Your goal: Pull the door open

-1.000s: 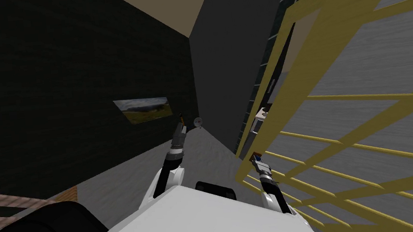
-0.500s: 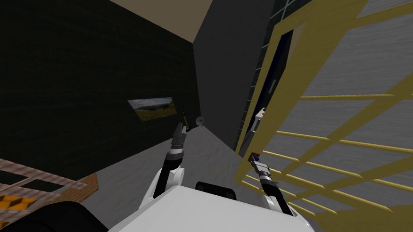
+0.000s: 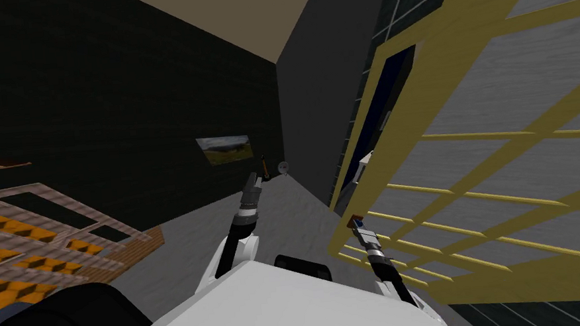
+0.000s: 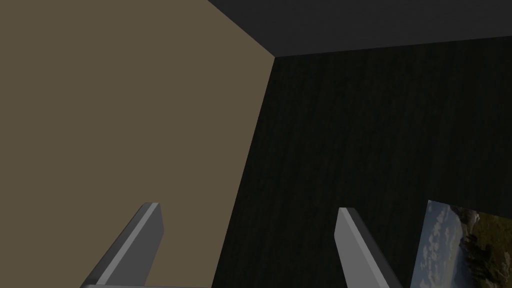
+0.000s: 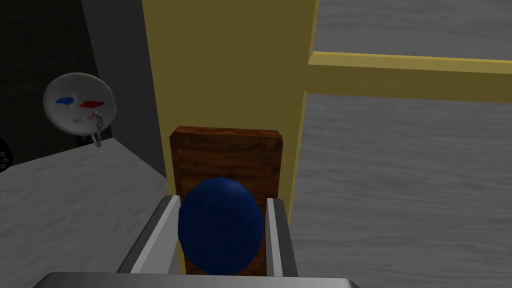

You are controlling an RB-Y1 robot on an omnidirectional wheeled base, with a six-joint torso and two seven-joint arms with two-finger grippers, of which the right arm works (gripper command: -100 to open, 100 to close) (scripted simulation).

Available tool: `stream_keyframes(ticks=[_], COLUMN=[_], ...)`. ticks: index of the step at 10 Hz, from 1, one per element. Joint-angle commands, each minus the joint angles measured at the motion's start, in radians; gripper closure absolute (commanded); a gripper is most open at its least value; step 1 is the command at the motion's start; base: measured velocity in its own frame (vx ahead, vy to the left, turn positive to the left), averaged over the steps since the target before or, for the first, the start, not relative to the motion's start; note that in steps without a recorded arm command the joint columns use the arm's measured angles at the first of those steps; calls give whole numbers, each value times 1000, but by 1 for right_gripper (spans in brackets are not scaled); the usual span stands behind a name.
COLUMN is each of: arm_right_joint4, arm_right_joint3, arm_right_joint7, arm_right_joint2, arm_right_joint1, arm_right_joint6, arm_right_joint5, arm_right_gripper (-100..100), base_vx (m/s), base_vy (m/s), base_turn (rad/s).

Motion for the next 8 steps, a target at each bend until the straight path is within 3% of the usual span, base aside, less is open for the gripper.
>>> stream_keyframes(ticks=[1,2,8], arm_right_joint4=[-18,-7,-14], arm_right_joint3=[23,14,96], arm_right_joint7=[-23,-13,-99], arm_right_joint2=[-14,-8,-67], arm_right_joint1=[17,8,59], arm_right_joint6=[-8,-5,-93], arm_right_joint5=[14,9,55], arm_right_gripper=[100,100,100], base_vx=[-255,-108,-191], base_vy=[-47,-22,-60], base_turn=[55,18,81])
